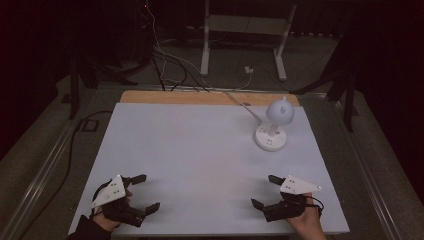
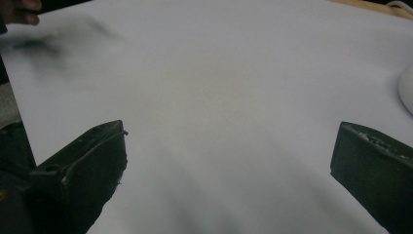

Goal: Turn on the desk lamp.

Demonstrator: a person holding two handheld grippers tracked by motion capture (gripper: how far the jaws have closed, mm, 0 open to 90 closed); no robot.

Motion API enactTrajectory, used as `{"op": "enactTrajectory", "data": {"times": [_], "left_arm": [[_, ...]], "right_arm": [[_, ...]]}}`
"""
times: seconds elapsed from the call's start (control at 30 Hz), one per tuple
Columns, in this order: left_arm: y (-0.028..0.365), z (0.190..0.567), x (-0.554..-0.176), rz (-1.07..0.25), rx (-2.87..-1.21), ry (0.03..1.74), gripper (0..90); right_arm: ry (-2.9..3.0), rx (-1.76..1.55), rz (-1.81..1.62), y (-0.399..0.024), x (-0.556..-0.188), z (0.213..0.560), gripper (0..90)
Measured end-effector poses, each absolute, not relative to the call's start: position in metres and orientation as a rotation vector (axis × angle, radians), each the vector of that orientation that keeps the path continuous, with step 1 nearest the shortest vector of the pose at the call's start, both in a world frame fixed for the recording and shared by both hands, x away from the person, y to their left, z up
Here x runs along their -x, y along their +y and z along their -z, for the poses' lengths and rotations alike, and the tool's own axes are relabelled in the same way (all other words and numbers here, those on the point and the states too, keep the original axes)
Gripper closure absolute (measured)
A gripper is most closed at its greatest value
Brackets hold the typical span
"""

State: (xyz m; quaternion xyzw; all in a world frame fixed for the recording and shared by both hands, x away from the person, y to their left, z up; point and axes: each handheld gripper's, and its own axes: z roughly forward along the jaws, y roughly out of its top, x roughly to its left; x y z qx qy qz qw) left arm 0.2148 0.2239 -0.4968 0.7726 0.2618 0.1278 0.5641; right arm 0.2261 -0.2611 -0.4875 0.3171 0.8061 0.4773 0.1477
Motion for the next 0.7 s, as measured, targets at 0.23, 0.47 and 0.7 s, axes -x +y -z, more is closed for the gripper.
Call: {"op": "enactTrajectory", "data": {"times": [0.23, 0.47, 0.7], "left_arm": [[0.224, 0.497, -0.215, -0.295, -1.816, 0.62, 0.4], [0.225, 0.496, -0.215, -0.293, -1.801, 0.616, 0.4], [0.225, 0.496, -0.215, -0.287, -1.798, 0.619, 0.4]], "right_arm": [[2.304, -0.883, -1.383, -0.26, -0.227, 0.48, 0.0], [2.28, -0.899, -1.424, -0.264, -0.23, 0.47, 0.0], [2.264, -0.894, -1.423, -0.266, -0.237, 0.462, 0.0]]}}
